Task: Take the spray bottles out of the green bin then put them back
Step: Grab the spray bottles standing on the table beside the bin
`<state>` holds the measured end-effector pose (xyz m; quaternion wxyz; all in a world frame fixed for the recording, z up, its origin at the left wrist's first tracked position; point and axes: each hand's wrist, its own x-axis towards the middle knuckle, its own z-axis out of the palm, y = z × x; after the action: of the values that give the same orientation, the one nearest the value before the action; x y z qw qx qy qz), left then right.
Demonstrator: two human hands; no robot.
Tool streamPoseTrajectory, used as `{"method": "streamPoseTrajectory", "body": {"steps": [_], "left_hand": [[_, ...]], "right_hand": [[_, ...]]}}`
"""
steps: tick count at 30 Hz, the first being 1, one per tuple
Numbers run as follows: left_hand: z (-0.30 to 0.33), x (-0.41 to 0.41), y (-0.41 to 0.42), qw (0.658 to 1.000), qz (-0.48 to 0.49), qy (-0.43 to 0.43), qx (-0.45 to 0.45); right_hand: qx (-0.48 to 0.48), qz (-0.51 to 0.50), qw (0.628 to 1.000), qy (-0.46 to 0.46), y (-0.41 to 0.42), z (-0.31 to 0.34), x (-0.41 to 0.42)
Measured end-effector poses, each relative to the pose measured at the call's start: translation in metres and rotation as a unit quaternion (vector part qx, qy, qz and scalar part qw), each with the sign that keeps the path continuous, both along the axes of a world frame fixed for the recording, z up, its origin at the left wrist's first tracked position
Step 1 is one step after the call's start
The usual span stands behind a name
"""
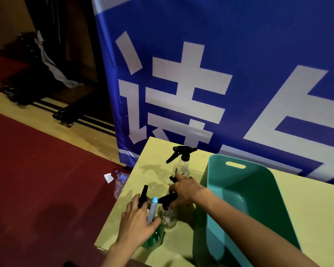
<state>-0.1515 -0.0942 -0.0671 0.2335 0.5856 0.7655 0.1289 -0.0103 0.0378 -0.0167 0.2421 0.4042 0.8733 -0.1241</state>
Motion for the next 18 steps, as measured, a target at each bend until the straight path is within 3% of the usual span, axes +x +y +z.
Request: {"method": "streamPoseTrajectory", "body": {"steps": [10,18], "left_hand": [[0.006,-0.020,-0.006,0.998,-0.013,-0.029,0.053],[0.070,-0.036,0.060,0.971,-0.036,-0.166,0.165]], "right_hand": [[-0.105,-0.135,0.982,0.080,0.006,-0.021,0.003],[-0.057,-0.231,0.952,0.195,-0.009,0.004,0.019]]}}
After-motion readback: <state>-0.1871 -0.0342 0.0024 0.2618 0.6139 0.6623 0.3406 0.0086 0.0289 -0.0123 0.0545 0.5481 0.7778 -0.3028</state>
